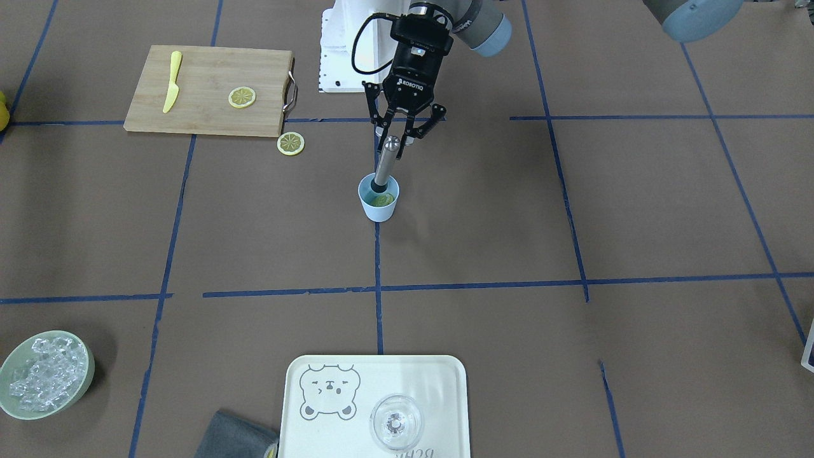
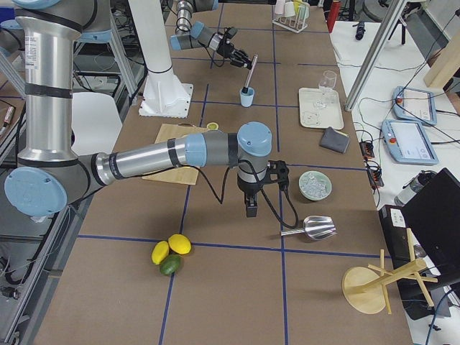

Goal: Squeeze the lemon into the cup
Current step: 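Lower the muddler into the blue cup and press the lemon slice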

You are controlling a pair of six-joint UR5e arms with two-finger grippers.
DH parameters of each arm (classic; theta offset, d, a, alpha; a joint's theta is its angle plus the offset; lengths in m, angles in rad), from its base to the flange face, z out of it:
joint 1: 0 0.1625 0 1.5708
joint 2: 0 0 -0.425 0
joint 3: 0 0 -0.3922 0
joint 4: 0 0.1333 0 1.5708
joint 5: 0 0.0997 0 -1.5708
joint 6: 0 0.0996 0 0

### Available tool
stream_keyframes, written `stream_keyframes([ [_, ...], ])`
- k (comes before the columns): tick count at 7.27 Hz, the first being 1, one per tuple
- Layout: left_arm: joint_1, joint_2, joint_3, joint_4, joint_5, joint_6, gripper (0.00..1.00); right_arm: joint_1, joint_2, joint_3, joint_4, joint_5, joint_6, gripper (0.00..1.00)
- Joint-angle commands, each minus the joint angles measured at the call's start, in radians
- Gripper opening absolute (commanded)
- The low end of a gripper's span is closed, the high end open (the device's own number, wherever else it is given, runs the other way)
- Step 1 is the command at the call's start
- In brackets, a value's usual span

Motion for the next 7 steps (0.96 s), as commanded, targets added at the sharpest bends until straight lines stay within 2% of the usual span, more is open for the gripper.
stream_keyframes([
  [1,0.003,-0.002,0.046,-0.021,0.000,-0.009,0.00,0.000,0.002,0.000,0.000,0.000,-0.001,1.00],
  [5,0.003,-0.002,0.059,-0.024,-0.002,-0.011,0.00,0.000,0.005,0.005,0.000,0.000,-0.002,1.00],
  [7,0.003,-0.003,0.022,-0.030,-0.011,0.014,0.00,0.000,0.005,0.006,0.000,0.001,-0.001,1.00],
])
